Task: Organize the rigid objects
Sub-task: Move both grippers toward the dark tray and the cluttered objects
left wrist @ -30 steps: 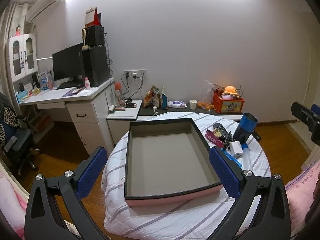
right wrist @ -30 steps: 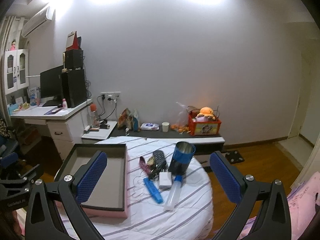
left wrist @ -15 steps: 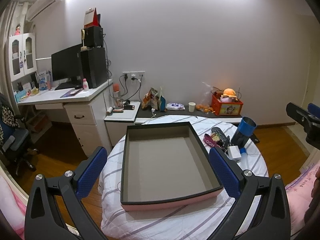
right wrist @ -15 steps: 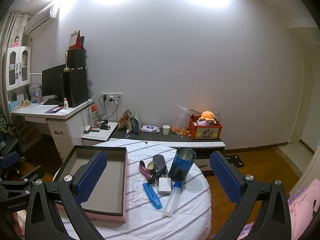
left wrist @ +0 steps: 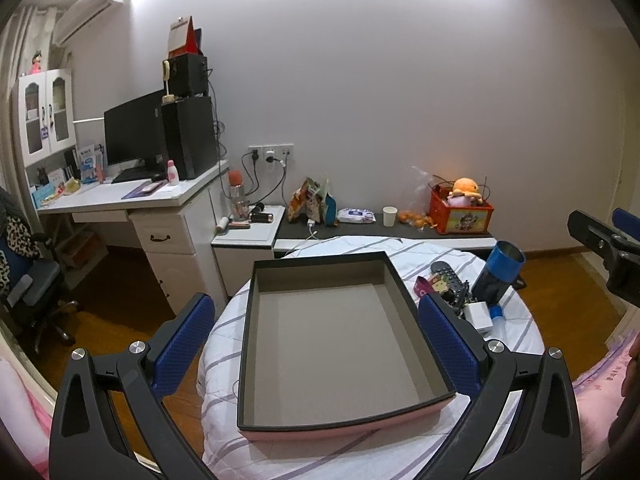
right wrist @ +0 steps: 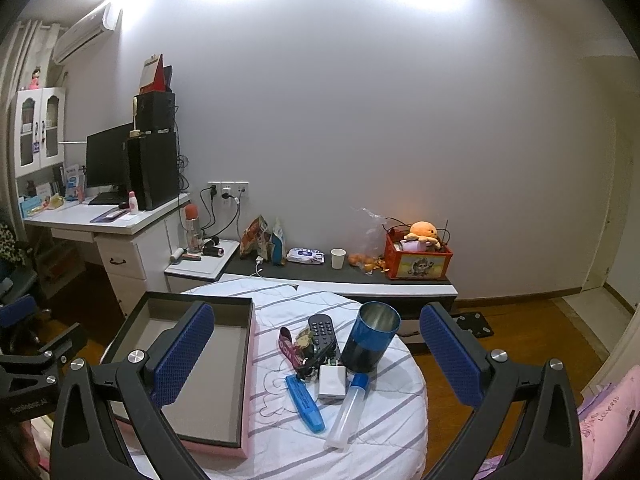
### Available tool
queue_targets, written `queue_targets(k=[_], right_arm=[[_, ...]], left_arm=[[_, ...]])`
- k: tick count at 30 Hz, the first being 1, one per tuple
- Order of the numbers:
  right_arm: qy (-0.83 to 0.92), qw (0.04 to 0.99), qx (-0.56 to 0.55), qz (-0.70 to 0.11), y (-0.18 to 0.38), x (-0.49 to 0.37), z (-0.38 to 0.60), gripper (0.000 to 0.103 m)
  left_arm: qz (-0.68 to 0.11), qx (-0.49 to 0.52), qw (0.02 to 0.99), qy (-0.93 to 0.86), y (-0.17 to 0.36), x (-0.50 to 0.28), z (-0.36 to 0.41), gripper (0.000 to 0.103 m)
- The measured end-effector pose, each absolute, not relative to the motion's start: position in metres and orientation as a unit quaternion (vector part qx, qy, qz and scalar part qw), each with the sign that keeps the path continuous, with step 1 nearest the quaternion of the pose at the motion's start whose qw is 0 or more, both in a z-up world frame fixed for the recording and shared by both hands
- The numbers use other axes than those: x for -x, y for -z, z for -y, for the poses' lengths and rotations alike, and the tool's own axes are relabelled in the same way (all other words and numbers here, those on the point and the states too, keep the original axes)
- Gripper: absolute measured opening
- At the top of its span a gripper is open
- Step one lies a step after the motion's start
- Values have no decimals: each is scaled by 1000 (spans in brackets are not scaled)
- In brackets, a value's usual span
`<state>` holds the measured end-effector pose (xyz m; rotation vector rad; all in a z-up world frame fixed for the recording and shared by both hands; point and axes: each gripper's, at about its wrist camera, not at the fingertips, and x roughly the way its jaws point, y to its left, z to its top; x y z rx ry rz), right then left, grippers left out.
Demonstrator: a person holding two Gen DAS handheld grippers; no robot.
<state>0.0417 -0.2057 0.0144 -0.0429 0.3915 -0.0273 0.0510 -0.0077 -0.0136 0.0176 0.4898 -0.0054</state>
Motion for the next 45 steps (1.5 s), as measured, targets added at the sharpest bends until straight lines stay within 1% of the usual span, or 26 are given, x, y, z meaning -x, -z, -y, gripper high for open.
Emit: queue_targets(k=[30,45], right_arm=[[12,971,19,-240,13,-60,206,103],[10,966,15,-259,25,-66,203,103]], left_arm=[[-267,-15,963,-13,35,-62,-6,103],[-281,-1,959,-26,43,-64,-29,103]])
